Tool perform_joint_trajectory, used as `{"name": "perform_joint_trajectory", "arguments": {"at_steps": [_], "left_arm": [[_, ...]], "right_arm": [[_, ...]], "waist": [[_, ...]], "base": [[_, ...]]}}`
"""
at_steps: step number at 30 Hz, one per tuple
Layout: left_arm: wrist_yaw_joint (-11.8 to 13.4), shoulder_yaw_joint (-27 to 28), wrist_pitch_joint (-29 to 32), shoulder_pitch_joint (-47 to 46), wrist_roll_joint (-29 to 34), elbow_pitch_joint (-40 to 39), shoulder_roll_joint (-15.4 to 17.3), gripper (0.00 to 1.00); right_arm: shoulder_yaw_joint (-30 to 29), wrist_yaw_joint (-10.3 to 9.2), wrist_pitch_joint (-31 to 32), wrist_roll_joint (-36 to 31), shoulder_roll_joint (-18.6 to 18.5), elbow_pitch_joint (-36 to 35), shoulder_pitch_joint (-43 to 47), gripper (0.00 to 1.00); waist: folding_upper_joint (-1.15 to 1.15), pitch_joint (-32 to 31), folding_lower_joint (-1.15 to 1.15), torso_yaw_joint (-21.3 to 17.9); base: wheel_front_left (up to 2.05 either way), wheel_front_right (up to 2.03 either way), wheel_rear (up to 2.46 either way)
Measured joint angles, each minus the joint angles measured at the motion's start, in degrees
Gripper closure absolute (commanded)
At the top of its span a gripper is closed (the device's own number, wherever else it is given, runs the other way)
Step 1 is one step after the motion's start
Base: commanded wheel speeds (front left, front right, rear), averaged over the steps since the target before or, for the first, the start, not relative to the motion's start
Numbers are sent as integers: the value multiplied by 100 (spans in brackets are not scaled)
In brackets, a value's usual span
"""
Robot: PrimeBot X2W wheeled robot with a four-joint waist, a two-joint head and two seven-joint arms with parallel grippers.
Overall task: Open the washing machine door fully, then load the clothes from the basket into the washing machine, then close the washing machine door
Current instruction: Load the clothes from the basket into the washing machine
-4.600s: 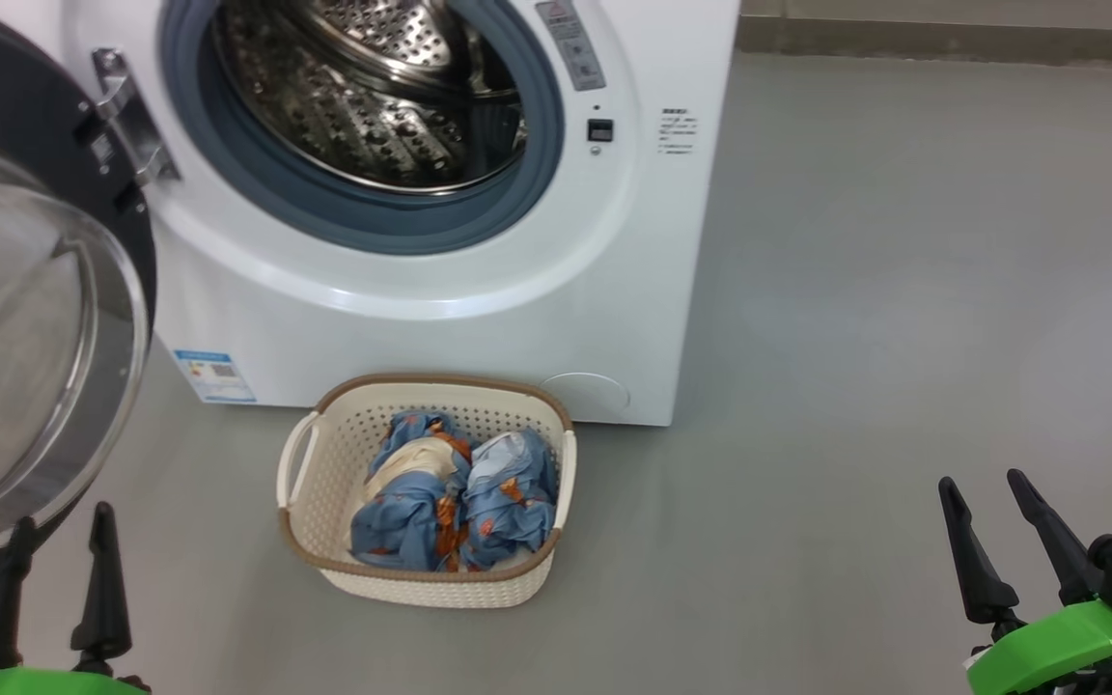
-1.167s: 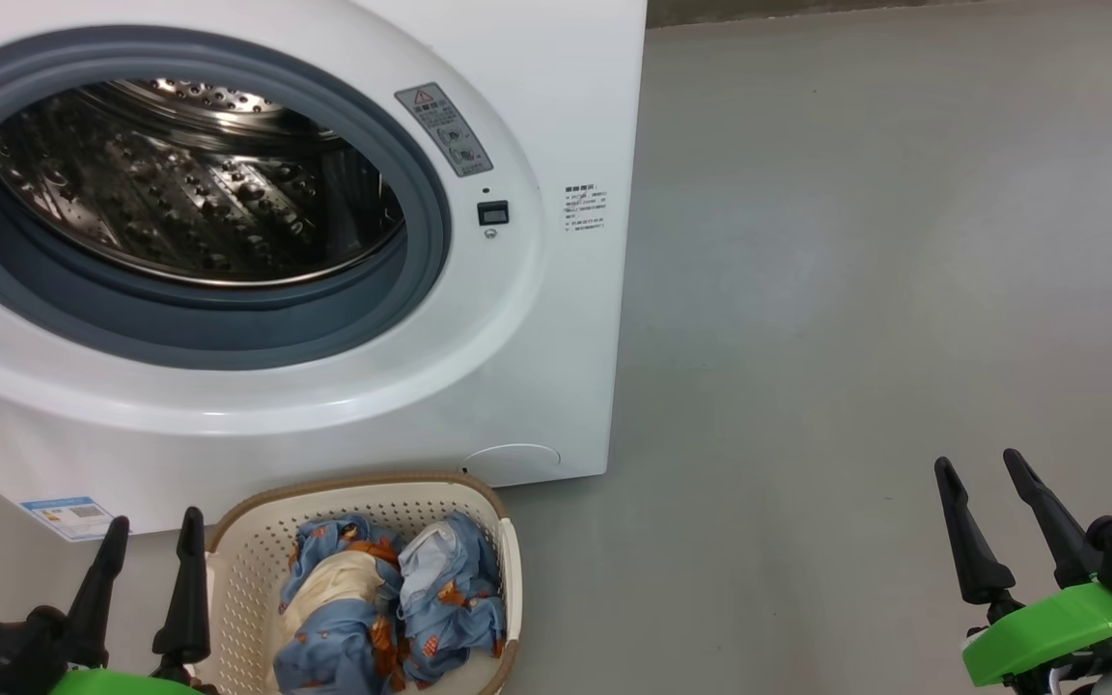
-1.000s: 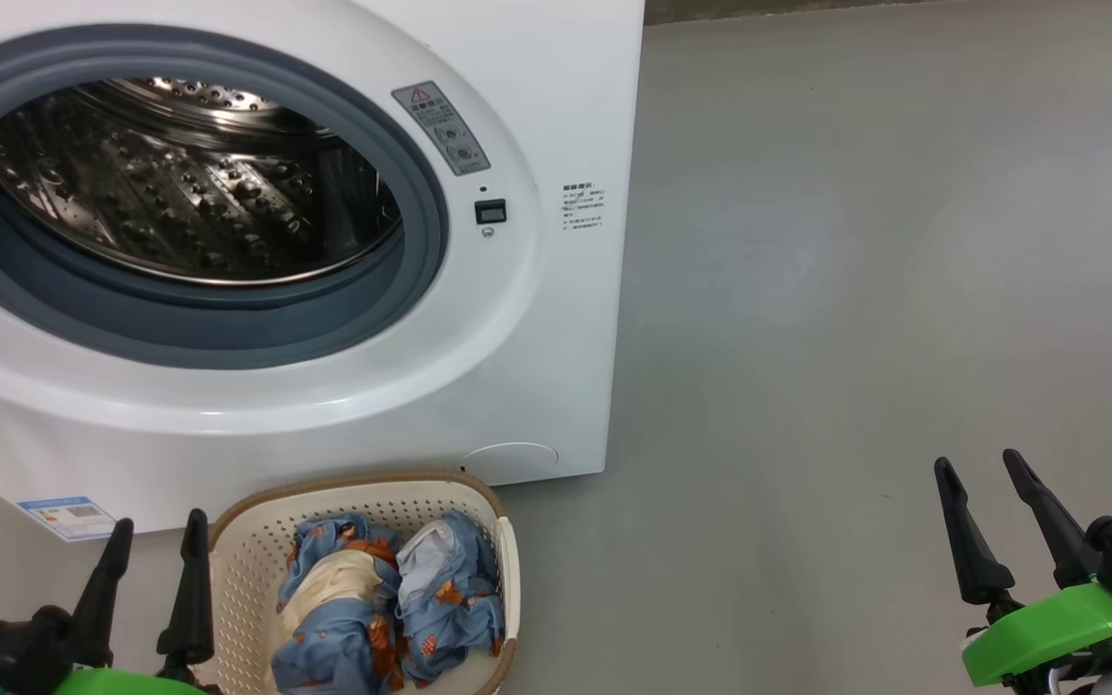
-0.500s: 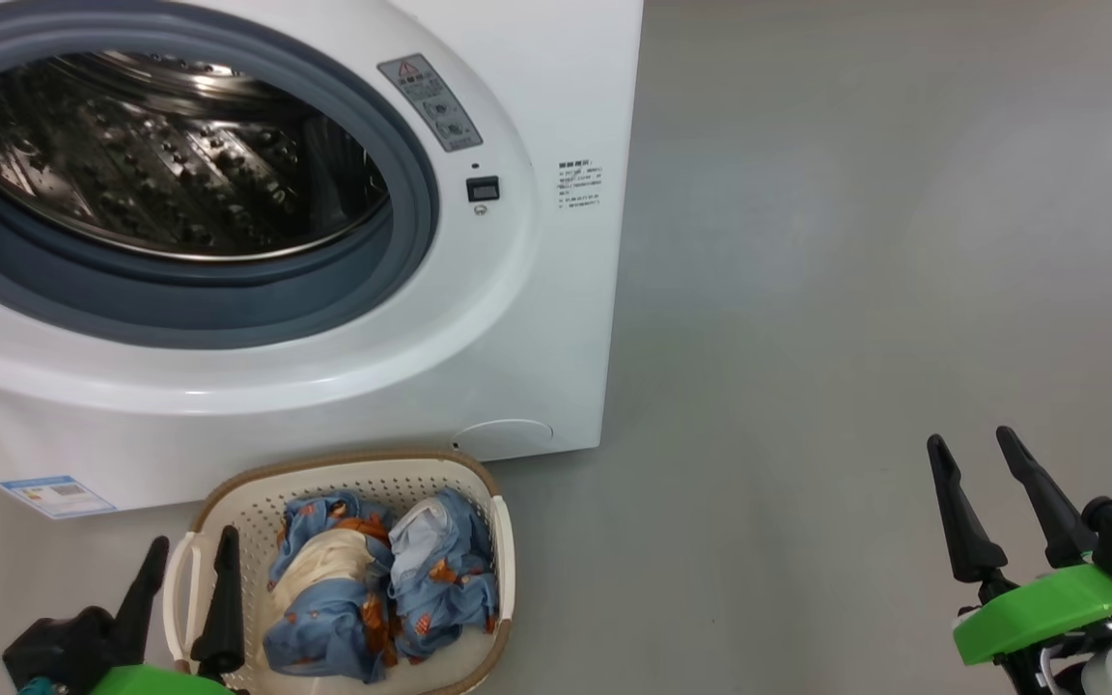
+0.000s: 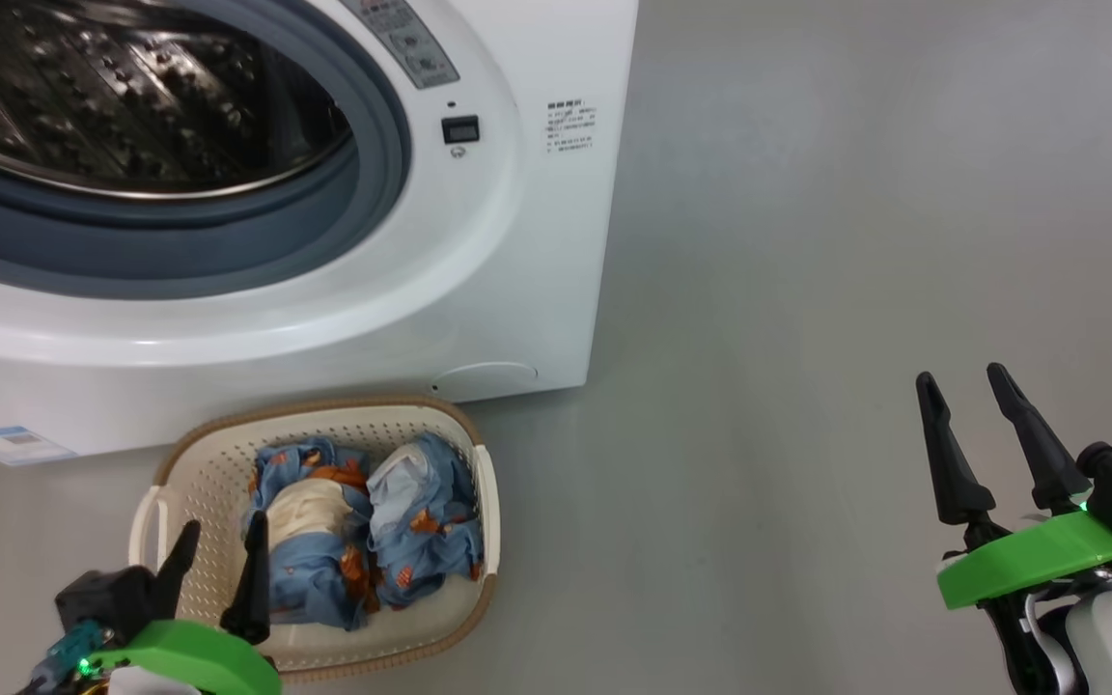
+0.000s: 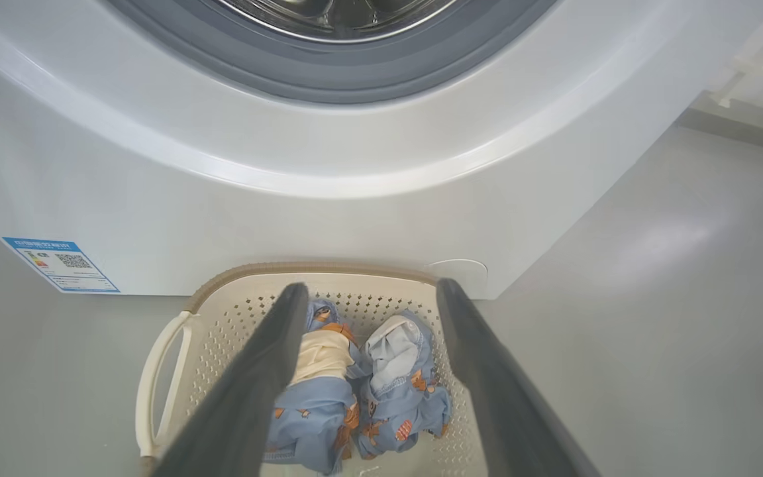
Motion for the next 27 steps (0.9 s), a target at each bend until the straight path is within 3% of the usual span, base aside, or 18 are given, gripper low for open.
{"name": "perform_joint_trajectory", "arguments": {"at_steps": [9,27], "left_arm": [[0,-420,1,-656,-141,776,58,0],[0,-1414,2,-1725,-1067,2413,145,0]], "right_arm": [[26,0,0,-21,133,-67,-352,0],[65,0,0,-70,261,-223,-868,0]], "waist": [[0,529,0,-79],[0,1451,0,-311]], "base": [[0,0,0],[0,0,0]]}}
